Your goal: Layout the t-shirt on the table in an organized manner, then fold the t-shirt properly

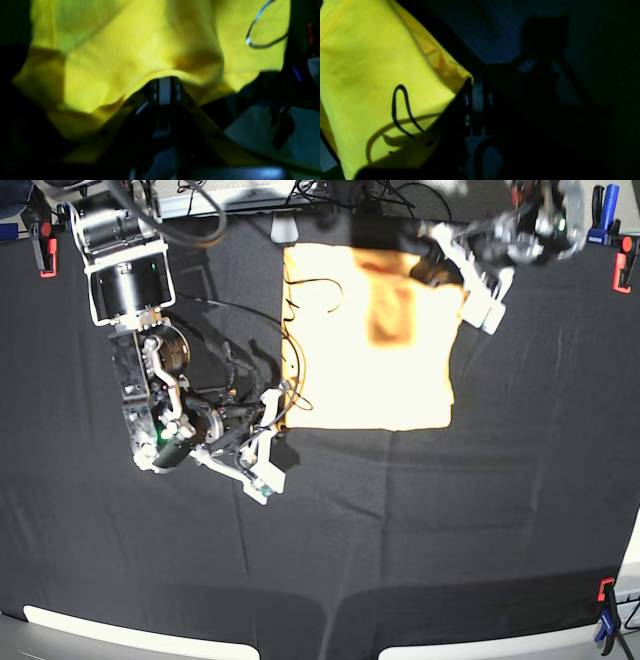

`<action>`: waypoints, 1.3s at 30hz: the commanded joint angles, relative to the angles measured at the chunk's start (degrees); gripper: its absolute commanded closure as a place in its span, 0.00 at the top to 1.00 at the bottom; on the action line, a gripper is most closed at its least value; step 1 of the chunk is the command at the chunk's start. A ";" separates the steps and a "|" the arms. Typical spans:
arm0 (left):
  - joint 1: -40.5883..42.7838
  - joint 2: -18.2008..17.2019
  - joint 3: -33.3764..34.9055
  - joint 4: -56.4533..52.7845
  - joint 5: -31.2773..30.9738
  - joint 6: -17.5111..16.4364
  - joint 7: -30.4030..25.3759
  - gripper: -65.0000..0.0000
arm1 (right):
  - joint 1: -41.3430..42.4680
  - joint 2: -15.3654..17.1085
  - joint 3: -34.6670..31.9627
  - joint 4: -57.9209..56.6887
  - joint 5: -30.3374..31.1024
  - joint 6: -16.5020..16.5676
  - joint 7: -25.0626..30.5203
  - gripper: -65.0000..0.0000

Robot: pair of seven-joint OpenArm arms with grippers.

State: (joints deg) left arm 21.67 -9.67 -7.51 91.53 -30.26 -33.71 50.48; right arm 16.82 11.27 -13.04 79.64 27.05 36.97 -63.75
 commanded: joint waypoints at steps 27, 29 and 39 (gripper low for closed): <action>-24.74 -6.32 0.07 -4.92 15.87 11.93 -7.04 0.00 | -16.24 -0.98 -6.43 12.04 9.60 3.03 -0.55 0.00; -25.55 -6.84 0.07 -4.87 14.62 11.93 -6.19 0.00 | -17.92 -0.94 -8.68 14.12 9.51 3.03 -0.57 0.00; -23.41 -11.34 0.07 3.30 6.60 18.67 -0.83 0.00 | -25.09 -0.79 -4.98 24.57 5.01 0.09 -0.57 0.00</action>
State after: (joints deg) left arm -0.93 -20.27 -7.18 93.73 -23.29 -14.68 51.07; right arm -8.86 10.44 -18.17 103.11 31.31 37.10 -65.12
